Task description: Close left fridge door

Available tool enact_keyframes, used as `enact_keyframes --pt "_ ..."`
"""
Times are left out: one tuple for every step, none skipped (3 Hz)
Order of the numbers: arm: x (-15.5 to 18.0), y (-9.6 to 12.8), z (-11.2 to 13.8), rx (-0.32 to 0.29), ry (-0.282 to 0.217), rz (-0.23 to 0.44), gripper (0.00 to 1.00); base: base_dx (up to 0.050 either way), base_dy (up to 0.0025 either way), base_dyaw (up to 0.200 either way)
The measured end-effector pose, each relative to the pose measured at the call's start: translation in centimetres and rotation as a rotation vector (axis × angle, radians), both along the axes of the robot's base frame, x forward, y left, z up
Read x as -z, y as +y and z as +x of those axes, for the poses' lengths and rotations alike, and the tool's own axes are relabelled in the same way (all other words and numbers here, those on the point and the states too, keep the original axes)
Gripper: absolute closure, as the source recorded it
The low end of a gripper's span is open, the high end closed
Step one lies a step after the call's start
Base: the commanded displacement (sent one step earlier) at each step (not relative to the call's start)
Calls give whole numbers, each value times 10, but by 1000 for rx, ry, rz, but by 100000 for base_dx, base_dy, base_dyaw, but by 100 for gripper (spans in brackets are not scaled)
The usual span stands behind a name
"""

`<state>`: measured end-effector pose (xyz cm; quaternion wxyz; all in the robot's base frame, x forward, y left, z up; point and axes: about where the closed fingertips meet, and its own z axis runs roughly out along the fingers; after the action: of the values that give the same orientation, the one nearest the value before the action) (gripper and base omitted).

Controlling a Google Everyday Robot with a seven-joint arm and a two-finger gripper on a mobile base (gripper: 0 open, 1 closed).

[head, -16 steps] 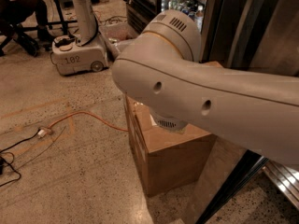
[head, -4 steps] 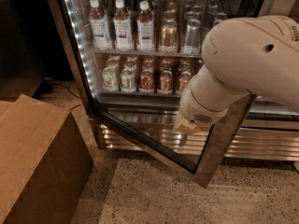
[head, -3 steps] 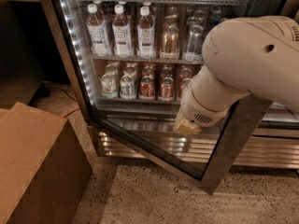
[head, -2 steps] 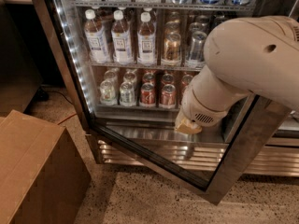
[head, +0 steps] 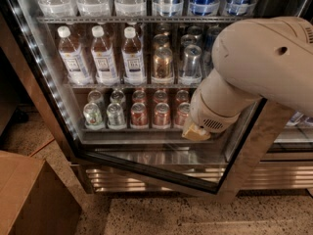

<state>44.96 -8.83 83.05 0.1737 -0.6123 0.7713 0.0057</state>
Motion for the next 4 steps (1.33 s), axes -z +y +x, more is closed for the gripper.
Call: enact_keyframes --pt "0 0 0 0 0 0 100 4905 -2 69" --pt "0 0 0 0 0 0 100 4903 -3 56" --pt "0 0 0 0 0 0 100 4899 0 3" --pt "0 0 0 0 0 0 100 -5000 0 -4"
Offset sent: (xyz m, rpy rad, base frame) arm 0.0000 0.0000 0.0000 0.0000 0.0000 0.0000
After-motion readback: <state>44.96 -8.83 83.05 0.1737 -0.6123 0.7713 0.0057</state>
